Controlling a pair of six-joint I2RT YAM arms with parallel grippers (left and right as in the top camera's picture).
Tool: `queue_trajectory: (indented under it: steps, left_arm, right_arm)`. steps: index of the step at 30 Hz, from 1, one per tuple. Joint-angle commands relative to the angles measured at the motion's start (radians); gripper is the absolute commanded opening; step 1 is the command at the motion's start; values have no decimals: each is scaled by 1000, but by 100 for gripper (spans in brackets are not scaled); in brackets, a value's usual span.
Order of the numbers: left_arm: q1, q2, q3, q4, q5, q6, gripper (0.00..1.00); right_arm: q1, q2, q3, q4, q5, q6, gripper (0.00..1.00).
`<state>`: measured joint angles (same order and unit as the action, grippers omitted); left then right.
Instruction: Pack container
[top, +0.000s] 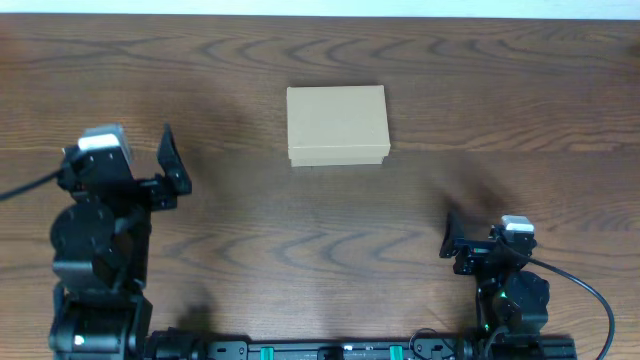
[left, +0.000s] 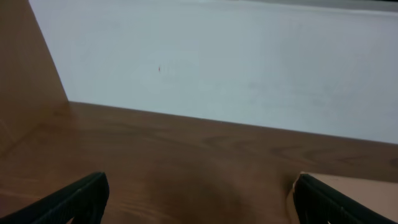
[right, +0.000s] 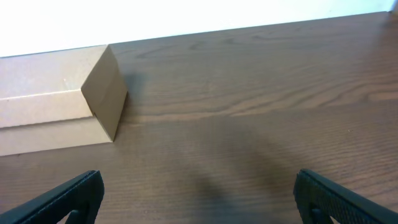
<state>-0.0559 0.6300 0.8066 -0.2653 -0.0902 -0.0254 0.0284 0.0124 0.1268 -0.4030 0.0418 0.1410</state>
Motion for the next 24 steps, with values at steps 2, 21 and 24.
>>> queue_trajectory:
  steps: [2, 21, 24]
  left_arm:
    - [-2, -64, -91, 51, -16, 3, 95]
    - [-2, -282, -368, 170, -17, 3, 96]
    - [-2, -311, -394, 171, -17, 3, 95]
  right_arm:
    - [1, -7, -8, 0, 7, 0, 99]
    - [1, -7, -8, 0, 7, 0, 99]
    - [1, -7, -8, 0, 7, 0, 99]
